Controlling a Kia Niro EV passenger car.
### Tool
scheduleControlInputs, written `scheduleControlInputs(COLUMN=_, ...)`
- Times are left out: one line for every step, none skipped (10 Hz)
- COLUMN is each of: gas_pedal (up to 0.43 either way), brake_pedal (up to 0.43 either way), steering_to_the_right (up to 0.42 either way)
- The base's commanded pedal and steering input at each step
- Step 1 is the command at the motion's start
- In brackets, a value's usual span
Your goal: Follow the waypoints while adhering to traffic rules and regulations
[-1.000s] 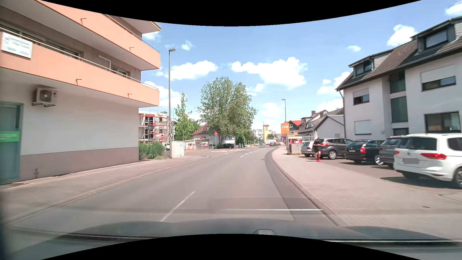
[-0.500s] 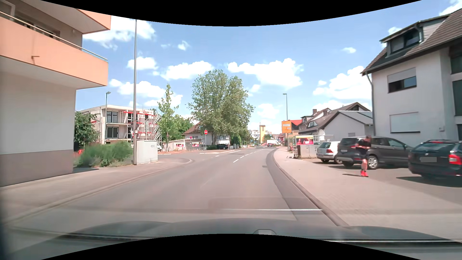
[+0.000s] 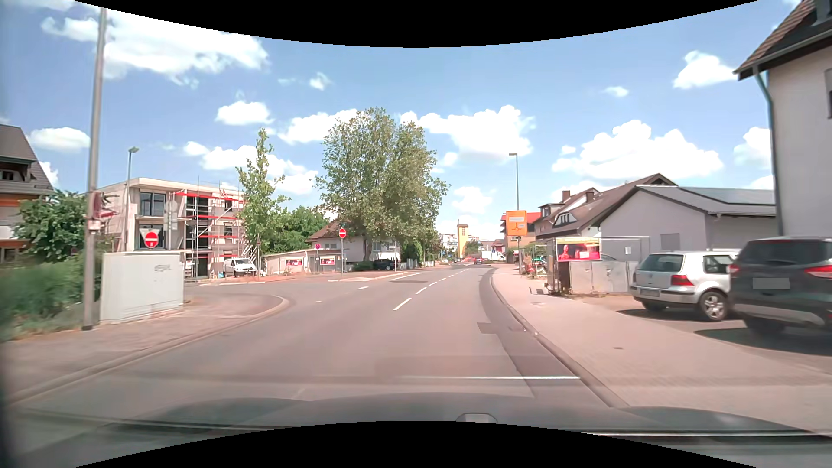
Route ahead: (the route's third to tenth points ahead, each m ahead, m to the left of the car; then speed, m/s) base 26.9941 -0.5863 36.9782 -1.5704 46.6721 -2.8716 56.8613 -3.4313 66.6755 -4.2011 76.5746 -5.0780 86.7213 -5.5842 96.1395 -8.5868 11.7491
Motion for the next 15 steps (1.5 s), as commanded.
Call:
scheduleControlInputs(gas_pedal=0.000, brake_pedal=0.000, steering_to_the_right=0.019)
scheduleControlInputs(gas_pedal=0.000, brake_pedal=0.000, steering_to_the_right=0.020)
scheduleControlInputs(gas_pedal=0.000, brake_pedal=0.000, steering_to_the_right=0.021)
scheduleControlInputs(gas_pedal=0.000, brake_pedal=0.000, steering_to_the_right=0.021)
scheduleControlInputs(gas_pedal=0.000, brake_pedal=0.000, steering_to_the_right=0.021)
scheduleControlInputs(gas_pedal=0.000, brake_pedal=0.000, steering_to_the_right=0.021)
scheduleControlInputs(gas_pedal=0.008, brake_pedal=0.000, steering_to_the_right=0.021)
scheduleControlInputs(gas_pedal=0.008, brake_pedal=0.000, steering_to_the_right=0.021)
scheduleControlInputs(gas_pedal=0.008, brake_pedal=0.000, steering_to_the_right=0.021)
scheduleControlInputs(gas_pedal=0.000, brake_pedal=0.000, steering_to_the_right=0.018)
scheduleControlInputs(gas_pedal=0.000, brake_pedal=0.000, steering_to_the_right=0.018)
scheduleControlInputs(gas_pedal=0.000, brake_pedal=0.000, steering_to_the_right=0.018)
scheduleControlInputs(gas_pedal=0.000, brake_pedal=0.000, steering_to_the_right=0.018)
scheduleControlInputs(gas_pedal=0.000, brake_pedal=0.000, steering_to_the_right=0.016)
scheduleControlInputs(gas_pedal=0.000, brake_pedal=0.000, steering_to_the_right=0.013)
